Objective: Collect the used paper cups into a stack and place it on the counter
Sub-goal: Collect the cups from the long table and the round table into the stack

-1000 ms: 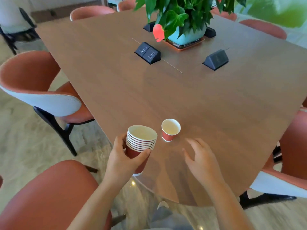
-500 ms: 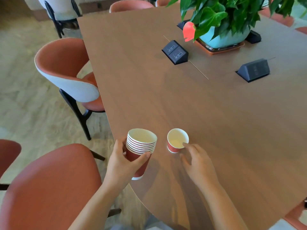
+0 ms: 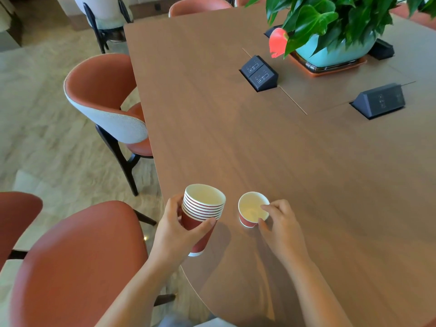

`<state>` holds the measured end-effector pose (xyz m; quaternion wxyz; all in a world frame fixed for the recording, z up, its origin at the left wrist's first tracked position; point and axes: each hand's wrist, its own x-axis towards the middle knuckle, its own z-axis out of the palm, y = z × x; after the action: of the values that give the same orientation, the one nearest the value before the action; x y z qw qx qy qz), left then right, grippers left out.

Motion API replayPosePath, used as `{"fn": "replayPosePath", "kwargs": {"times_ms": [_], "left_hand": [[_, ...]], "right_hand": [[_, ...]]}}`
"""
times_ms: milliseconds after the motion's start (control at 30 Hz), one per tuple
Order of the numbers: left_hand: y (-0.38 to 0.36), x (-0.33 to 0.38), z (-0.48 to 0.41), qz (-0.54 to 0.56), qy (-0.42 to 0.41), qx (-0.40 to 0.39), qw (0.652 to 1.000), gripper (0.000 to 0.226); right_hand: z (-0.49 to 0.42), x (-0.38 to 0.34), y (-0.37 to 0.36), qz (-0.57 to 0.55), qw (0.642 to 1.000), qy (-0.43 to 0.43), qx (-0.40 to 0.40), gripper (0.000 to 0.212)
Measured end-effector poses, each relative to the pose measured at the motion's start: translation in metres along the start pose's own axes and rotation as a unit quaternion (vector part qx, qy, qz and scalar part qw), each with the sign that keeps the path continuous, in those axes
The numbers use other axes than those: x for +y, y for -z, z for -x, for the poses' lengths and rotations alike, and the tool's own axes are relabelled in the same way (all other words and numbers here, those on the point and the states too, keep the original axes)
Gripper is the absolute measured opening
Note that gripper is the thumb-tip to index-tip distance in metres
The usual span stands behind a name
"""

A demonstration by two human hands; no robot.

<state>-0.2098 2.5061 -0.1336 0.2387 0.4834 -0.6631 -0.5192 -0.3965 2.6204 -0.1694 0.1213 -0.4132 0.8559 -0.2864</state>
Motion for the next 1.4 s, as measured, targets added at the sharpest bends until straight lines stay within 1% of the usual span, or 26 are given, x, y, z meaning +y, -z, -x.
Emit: {"fn": "replayPosePath", "kwargs": {"times_ms": [200, 300, 500, 700, 900, 1067, 1167, 1300, 1400], "left_hand": [[0.0, -0.002, -0.007, -0.004, 0.0, -0.005, 1.0, 0.067], [-0.001, -0.004, -0.009, -0.002, 0.003, -0.007, 1.0, 0.066], [0.0, -0.008, -0.015, -0.003, 0.003, -0.004, 1.0, 0.067], [-0.003, -0.005, -0.018, -0.028, -0.005, -0.009, 1.0, 0.069], [-0.008, 0.001, -0.016, -0.072, -0.041, -0.037, 0.996, 0.07], [-0.009, 0.006, -0.015, -0.092, -0.063, -0.063, 0.992, 0.074], [-0.01, 0.01, -0.013, -0.108, -0.081, -0.071, 0.988, 0.072], [-0.011, 0.014, -0.01, -0.128, -0.104, -0.07, 0.984, 0.071], [-0.011, 0.015, -0.008, -0.132, -0.115, -0.07, 0.982, 0.072]], "right_hand": [[-0.006, 0.004, -0.01, -0.036, 0.999, -0.031, 0.011, 0.029], [-0.01, 0.006, -0.013, -0.043, 0.998, -0.055, -0.003, 0.029], [-0.02, 0.009, -0.015, -0.049, 0.996, -0.063, -0.026, 0.028], [-0.024, 0.008, -0.007, -0.078, 0.994, -0.077, 0.003, 0.029], [-0.026, -0.002, 0.021, -0.132, 0.987, -0.053, 0.071, 0.025], [-0.028, -0.016, 0.052, -0.209, 0.971, -0.042, 0.106, 0.025], [-0.026, -0.026, 0.066, -0.253, 0.961, -0.035, 0.109, 0.025], [-0.022, -0.037, 0.079, -0.314, 0.945, -0.015, 0.09, 0.026], [-0.019, -0.041, 0.085, -0.337, 0.937, -0.001, 0.086, 0.027]]}}
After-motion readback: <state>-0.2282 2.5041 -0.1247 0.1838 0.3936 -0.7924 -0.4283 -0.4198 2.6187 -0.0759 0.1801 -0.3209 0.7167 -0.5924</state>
